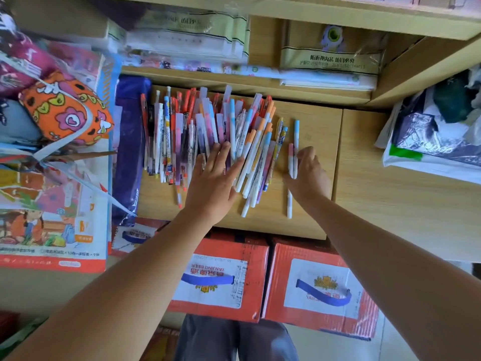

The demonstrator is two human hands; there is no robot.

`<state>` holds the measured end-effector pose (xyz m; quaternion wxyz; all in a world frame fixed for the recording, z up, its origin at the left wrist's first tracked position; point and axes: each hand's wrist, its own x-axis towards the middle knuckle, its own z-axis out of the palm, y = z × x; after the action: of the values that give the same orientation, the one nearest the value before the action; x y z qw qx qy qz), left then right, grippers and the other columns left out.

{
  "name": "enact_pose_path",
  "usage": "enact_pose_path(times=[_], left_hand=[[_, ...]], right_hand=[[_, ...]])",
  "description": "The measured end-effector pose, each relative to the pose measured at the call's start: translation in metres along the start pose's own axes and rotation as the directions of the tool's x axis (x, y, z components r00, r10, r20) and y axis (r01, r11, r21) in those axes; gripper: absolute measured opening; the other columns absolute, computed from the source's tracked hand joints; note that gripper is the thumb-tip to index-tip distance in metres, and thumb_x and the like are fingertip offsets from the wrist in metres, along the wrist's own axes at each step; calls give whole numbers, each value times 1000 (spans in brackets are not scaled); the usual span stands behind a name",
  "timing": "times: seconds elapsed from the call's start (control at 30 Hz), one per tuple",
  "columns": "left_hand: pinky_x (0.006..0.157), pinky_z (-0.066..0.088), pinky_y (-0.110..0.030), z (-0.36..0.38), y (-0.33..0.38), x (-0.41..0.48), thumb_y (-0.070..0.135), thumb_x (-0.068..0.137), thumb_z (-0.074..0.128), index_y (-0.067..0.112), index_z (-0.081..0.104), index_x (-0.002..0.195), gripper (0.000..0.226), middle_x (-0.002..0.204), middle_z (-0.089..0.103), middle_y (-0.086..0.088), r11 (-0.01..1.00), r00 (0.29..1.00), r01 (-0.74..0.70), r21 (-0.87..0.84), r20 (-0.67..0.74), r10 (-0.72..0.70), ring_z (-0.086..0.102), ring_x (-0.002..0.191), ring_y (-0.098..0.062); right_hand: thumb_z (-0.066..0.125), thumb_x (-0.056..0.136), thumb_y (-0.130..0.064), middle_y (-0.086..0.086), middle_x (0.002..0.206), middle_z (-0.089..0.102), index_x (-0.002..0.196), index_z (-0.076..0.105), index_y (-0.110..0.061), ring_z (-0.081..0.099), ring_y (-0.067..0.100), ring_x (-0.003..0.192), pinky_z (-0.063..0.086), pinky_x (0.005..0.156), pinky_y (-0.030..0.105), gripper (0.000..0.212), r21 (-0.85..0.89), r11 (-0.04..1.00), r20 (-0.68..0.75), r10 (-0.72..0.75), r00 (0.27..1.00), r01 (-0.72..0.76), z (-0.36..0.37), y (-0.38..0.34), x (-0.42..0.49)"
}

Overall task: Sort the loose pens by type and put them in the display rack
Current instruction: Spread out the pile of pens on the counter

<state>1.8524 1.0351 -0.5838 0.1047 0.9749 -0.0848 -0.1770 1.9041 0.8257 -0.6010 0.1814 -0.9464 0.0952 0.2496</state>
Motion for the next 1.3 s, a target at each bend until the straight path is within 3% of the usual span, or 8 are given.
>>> enact_pose_path(times=[0.17, 0.33, 0.47, 0.57, 0.67, 0.87, 1.0, 1.3], left_hand=[[116, 18, -57, 7, -4, -1, 20, 85, 63, 25, 32, 148, 71, 159, 15, -13, 1000, 999, -19, 9, -48, 19, 9, 148, -31], [116, 20, -56, 10, -12, -3, 19, 83, 64, 24, 36, 147, 70, 158, 19, -15, 998, 993, -59, 11, -102, 60, 13, 147, -32], [117, 18, -55, 6, -22, -7, 23, 84, 58, 25, 35, 148, 68, 157, 21, -14, 996, 988, -80, 36, -129, 84, 14, 147, -33], [116, 19, -56, 3, -29, -9, 26, 85, 59, 25, 35, 148, 67, 158, 22, -12, 998, 990, -54, 37, -130, 58, 17, 146, -33], [116, 19, -55, 4, -36, -9, 26, 86, 56, 21, 36, 147, 64, 157, 25, -10, 996, 987, -74, 50, -137, 81, 18, 146, -32], [115, 21, -55, 4, -40, -10, 27, 87, 55, 18, 41, 143, 59, 156, 27, -10, 993, 984, -94, 65, -147, 103, 19, 146, -32], [115, 21, -56, 3, -39, -8, 28, 87, 56, 18, 43, 142, 57, 156, 28, -10, 994, 988, -89, 70, -122, 97, 19, 146, -32], [112, 31, -50, -7, -28, -4, 25, 78, 59, 11, 56, 125, 49, 138, 46, -17, 989, 978, -122, 78, -161, 133, 36, 132, -34]], right_hand=[[70, 84, -33, 5, 103, 64, 110, 51, -11, 61, 26, 86, 46, 63, 33, 39, -16, 996, 30, 88, 996, -87, 1, 7, 4], [64, 87, -43, 0, 91, 65, 103, 56, -15, 59, 21, 75, 46, 60, 32, 33, 76, 993, -35, 92, 995, -89, 2, 14, -1], [61, 89, -41, 3, 104, 61, 111, 49, -15, 58, 19, 77, 52, 62, 35, 37, 107, 993, -112, 67, 991, -55, -1, 13, -6], [58, 92, -39, 0, 106, 54, 113, 49, -14, 51, 9, 72, 46, 52, 26, 34, 154, 985, -211, -49, 976, 83, -1, -9, -9], [57, 90, -42, -4, 98, 57, 102, 58, -16, 55, 8, 78, 52, 60, 28, 29, 168, 956, -195, -209, 958, 243, 9, -47, -10], [62, 86, -48, 1, 109, 53, 99, 59, -17, 56, 16, 78, 46, 56, 28, 34, 47, 998, -129, -46, 991, 52, 28, -76, -8], [64, 82, -37, 1, 96, 57, 93, 57, -15, 53, 17, 70, 32, 49, 23, 25, 34, 999, -125, -7, 992, 11, 27, -71, -7], [66, 85, -44, -3, 87, 60, 99, 52, -17, 59, 17, 72, 39, 52, 23, 34, 16, 1000, -153, 23, 988, -21, 19, -55, -16]])
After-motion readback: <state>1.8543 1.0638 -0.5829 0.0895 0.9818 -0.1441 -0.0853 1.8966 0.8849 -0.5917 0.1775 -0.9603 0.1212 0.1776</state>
